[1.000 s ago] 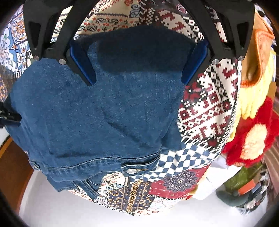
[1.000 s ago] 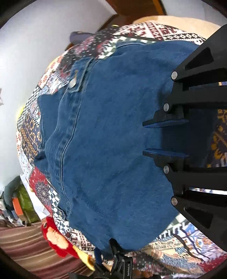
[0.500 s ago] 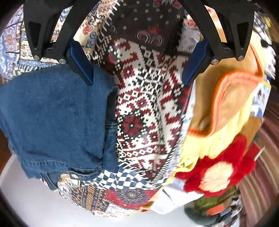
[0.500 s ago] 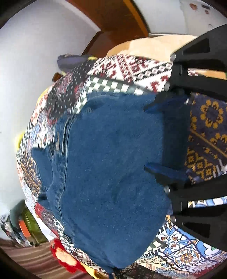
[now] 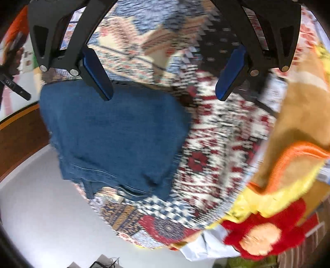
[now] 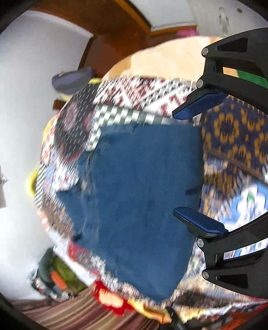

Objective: Fold large clothes

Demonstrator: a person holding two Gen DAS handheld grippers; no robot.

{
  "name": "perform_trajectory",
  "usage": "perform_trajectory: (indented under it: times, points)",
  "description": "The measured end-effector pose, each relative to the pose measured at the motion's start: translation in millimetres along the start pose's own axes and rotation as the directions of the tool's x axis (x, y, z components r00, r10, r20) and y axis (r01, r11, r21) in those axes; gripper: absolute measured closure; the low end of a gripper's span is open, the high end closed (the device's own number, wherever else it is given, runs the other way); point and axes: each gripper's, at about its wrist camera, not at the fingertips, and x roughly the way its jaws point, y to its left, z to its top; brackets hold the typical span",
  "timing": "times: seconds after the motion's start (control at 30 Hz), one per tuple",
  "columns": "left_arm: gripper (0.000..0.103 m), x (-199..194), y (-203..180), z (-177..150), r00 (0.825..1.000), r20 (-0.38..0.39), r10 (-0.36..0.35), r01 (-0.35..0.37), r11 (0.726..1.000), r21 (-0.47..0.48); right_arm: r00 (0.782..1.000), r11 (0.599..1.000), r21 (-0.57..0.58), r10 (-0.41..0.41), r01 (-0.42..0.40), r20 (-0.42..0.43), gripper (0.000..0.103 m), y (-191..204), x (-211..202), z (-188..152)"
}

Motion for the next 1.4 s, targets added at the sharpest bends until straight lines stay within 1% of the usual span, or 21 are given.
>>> perform_trajectory:
  times: [0.03,0.13,0.17,0.23,0.37,0.47,0.53,0.63,0.7,0.73,0.77,0.8,0.87,0.93,1.0,1.07,1.17,1.23,1.27,1.37,1.4]
  points:
    - [0.002,4.9,-4.7,0.6,1.000,-0.009,-0.010,0.010,1.000,-0.001,1.000,1.000,-0.010,0.023,-0.023,0.005,0.018,9.8,0.1,3.3]
    - [0.002,23.3,-14.3,-1.1,0.996,-0.050,-0.074,0.073,0.997,-0.029,0.995,0.994,-0.059,0.096,-0.095,0.012,0.017,39.9,2.6,11.6]
    - [0.002,30.6,-15.4,-1.3,0.992,-0.068,-0.107,0.103,0.993,-0.053,0.994,0.991,-0.079,0.110,-0.109,0.009,0.017,51.2,5.8,13.5]
    - [0.002,48.3,-16.5,-1.7,0.978,-0.104,-0.181,0.169,0.979,-0.114,0.991,0.986,-0.106,0.131,-0.130,-0.003,0.017,68.8,14.7,17.0]
    - [0.002,73.5,-19.6,-1.3,0.964,-0.144,-0.221,0.198,0.967,-0.162,0.985,0.978,-0.127,0.160,-0.167,-0.064,0.017,94.3,46.6,18.5]
    - [0.002,83.0,-21.3,4.2,0.954,-0.132,-0.269,0.243,0.952,-0.185,0.982,0.977,-0.140,0.147,-0.164,-0.119,0.017,102.1,74.6,13.0]
    - [0.002,87.1,-21.1,8.2,0.947,-0.119,-0.299,0.272,0.941,-0.202,0.980,0.978,-0.141,0.134,-0.155,-0.146,0.017,99.8,92.2,9.8]
    - [0.002,95.2,-16.4,16.4,0.929,-0.083,-0.361,0.329,0.908,-0.259,0.983,0.976,-0.149,0.144,-0.161,-0.115,0.010,98.9,97.6,6.7]
    - [0.002,100.1,-13.0,22.6,0.917,-0.041,-0.397,0.369,0.882,-0.295,0.983,0.975,-0.152,0.145,-0.162,-0.115,0.009,100.5,98.3,5.8]
    - [0.002,100.9,-12.0,25.0,0.915,-0.023,-0.402,0.377,0.876,-0.301,0.983,0.975,-0.150,0.146,-0.162,-0.115,0.008,101.1,98.7,6.0]
    - [0.005,102.3,-12.7,28.8,0.919,-0.006,-0.394,0.374,0.877,-0.300,0.982,0.976,-0.147,0.147,-0.163,-0.115,0.008,101.3,99.0,6.2]
    - [0.016,102.6,-15.1,31.9,0.936,0.003,-0.353,0.339,0.896,-0.286,0.982,0.976,-0.146,0.148,-0.164,-0.116,0.008,101.2,98.5,6.5]
    - [0.027,101.6,-18.8,37.3,0.970,0.011,-0.244,0.240,0.941,-0.239,0.981,0.975,-0.143,0.152,-0.169,-0.120,0.008,99.5,96.0,6.6]
    - [0.036,97.6,-21.7,37.7,0.975,0.045,-0.217,0.222,0.946,-0.235,0.980,0.976,-0.135,0.155,-0.172,-0.127,0.008,98.3,93.0,6.9]
    - [0.054,89.2,-25.8,40.0,0.980,0.069,-0.184,0.195,0.958,-0.208,0.979,0.977,-0.127,0.154,-0.171,-0.131,0.009,96.2,88.2,7.7]
    - [0.067,73.7,-29.4,42.5,0.986,0.107,-0.131,0.149,0.973,-0.175,0.979,0.979,-0.114,0.156,-0.171,-0.131,0.008,93.1,81.6,8.6]
    - [0.070,44.2,-28.9,48.8,0.976,0.181,-0.123,0.152,0.977,-0.153,0.979,0.981,-0.086,0.166,-0.176,-0.117,0.009,89.1,70.6,12.6]
    - [0.072,27.1,-32.5,52.1,0.969,0.226,-0.098,0.129,0.983,-0.128,0.980,0.981,-0.074,0.171,-0.179,-0.106,0.008,89.1,64.2,15.5]
    - [0.073,17.1,-34.2,53.9,0.964,0.252,-0.084,0.117,0.986,-0.118,0.980,0.981,-0.071,0.174,-0.181,-0.095,0.008,91.4,59.4,17.9]
    - [0.074,-10.8,-36.3,62.0,0.945,0.318,-0.077,0.116,0.988,-0.106,0.979,0.977,-0.083,0.190,-0.196,-0.075,0.008,104.5,50.6,23.9]
    - [0.074,-24.8,-39.0,63.4,0.937,0.345,-0.059,0.093,0.992,-0.085,0.978,0.975,-0.094,0.198,-0.204,-0.069,0.008,111.7,48.5,25.7]
